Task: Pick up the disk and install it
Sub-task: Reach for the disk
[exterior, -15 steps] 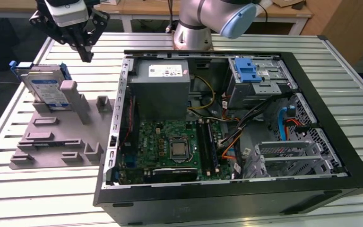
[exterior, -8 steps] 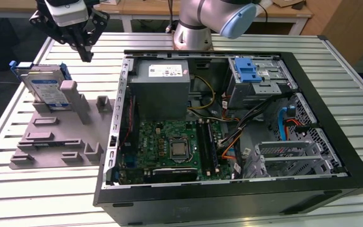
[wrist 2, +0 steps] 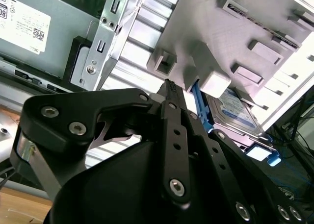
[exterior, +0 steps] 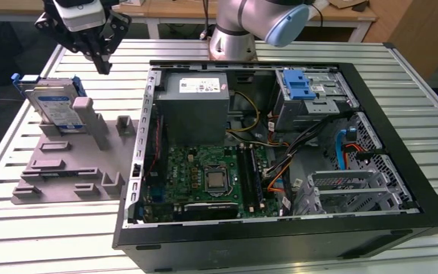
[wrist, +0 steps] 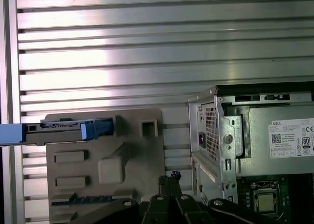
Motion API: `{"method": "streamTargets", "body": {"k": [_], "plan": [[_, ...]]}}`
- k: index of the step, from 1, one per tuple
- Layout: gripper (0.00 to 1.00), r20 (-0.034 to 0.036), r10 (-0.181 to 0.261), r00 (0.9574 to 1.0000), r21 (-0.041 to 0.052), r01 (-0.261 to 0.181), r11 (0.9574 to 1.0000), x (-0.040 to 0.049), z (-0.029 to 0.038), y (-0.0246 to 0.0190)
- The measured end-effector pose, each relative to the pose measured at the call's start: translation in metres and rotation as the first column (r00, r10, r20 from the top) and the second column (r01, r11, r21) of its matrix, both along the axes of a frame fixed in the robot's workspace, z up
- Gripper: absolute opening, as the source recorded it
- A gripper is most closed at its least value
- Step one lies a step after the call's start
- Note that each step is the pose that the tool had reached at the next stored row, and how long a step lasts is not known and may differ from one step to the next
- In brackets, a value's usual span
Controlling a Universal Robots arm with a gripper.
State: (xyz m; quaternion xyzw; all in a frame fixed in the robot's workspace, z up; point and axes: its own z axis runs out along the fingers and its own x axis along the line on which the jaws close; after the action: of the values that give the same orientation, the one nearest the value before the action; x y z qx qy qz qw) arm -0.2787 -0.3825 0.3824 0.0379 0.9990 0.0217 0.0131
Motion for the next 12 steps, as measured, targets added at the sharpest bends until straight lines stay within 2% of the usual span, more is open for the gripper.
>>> {"method": "streamTargets", "body": {"k": [5, 12], "plan": [[0.11, 0.0000, 0.000, 1.0000, -0.0002, 0.000, 1.0000, -0.0039, -0.0002, 0.0090], [0.11, 0.0000, 0.000, 1.0000, -0.0001, 0.000, 1.0000, -0.0273, -0.0007, 0.0156]]}}
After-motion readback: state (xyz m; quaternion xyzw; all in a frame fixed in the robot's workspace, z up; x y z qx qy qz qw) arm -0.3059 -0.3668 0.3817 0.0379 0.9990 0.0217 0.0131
